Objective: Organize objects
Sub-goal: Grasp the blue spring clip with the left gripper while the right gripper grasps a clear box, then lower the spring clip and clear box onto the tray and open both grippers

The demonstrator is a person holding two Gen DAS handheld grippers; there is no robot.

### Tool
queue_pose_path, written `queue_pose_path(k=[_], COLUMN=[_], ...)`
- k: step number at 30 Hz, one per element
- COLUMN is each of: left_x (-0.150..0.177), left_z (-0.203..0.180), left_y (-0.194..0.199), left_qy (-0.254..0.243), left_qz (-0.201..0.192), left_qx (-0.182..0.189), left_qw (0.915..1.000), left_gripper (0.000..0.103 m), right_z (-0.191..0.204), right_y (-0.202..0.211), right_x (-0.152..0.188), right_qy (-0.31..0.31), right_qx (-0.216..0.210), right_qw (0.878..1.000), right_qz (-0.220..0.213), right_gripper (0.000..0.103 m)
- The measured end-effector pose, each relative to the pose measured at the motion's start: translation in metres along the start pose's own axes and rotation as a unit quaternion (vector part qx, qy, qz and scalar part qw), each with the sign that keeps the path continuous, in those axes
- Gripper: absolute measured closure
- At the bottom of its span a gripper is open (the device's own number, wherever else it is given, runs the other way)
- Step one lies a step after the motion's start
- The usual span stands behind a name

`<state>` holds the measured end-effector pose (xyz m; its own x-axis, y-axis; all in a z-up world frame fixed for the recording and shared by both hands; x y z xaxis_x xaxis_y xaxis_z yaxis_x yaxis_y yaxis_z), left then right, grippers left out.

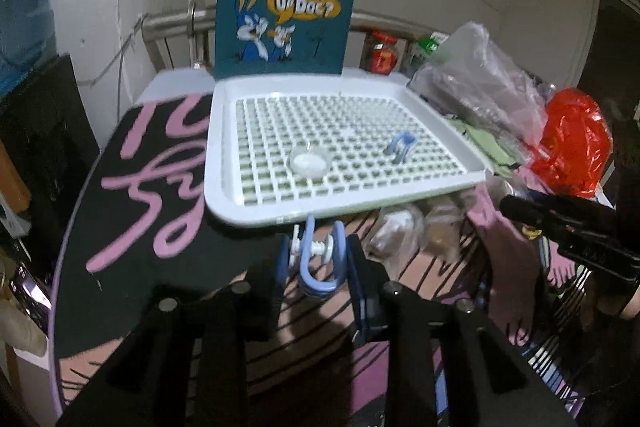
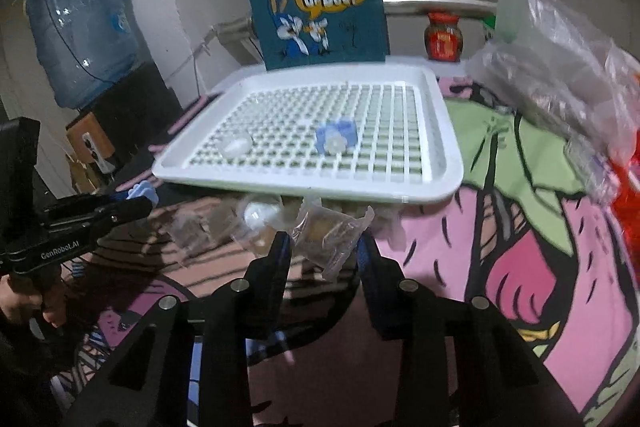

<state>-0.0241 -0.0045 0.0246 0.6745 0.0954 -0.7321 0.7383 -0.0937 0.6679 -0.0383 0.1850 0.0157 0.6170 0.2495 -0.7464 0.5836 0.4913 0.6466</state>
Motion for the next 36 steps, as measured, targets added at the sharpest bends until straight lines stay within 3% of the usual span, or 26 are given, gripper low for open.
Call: queue_pose_path(k=[8, 14, 19, 36], left_x=[-0.042, -0.061, -0.058, -0.041], left_z=[0.005, 0.007, 0.015, 0.031], left_y=[0.011, -0.01, -0.035, -0.097], left_qy=[0.007, 0.009, 0.031, 0.045], left_qz=[-0.052, -0.053, -0.03, 0.05], left_qx=[-0.005, -0.014, -0.017, -0.029], left_qw=[0.9986, 0.9984, 0.9989, 0.9973], left_gripper=[0.076, 0.076, 0.076, 0.076], right_z=[0.004, 0.0, -0.006, -0.028], right_y=[0.028, 0.016, -0.015, -0.097], right_x=[-0.048, -0.077, -0.082, -0.051], right_qy=[0.017, 0.002, -0.01, -0.016], right_qx=[0.001, -0.018, -0.022, 0.007], right_qw=[0.998, 0.998, 0.999, 0.997], right_qz=[-0.058, -0.067, -0.04, 0.07], right_gripper=[0.07, 0.07, 0.07, 0.07])
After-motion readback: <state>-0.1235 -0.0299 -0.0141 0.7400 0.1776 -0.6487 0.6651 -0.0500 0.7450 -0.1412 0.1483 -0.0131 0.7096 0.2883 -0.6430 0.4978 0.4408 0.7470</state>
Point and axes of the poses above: each gripper's, at about its wrist camera, not at the fingertips, and y roughly against the way its jaws point, z to its left, x to its underside, the point moved 5 cm from there along -y, roughly the way its jaws point, and after that the axes turned 1 degree about y, right-handed, at the moved point
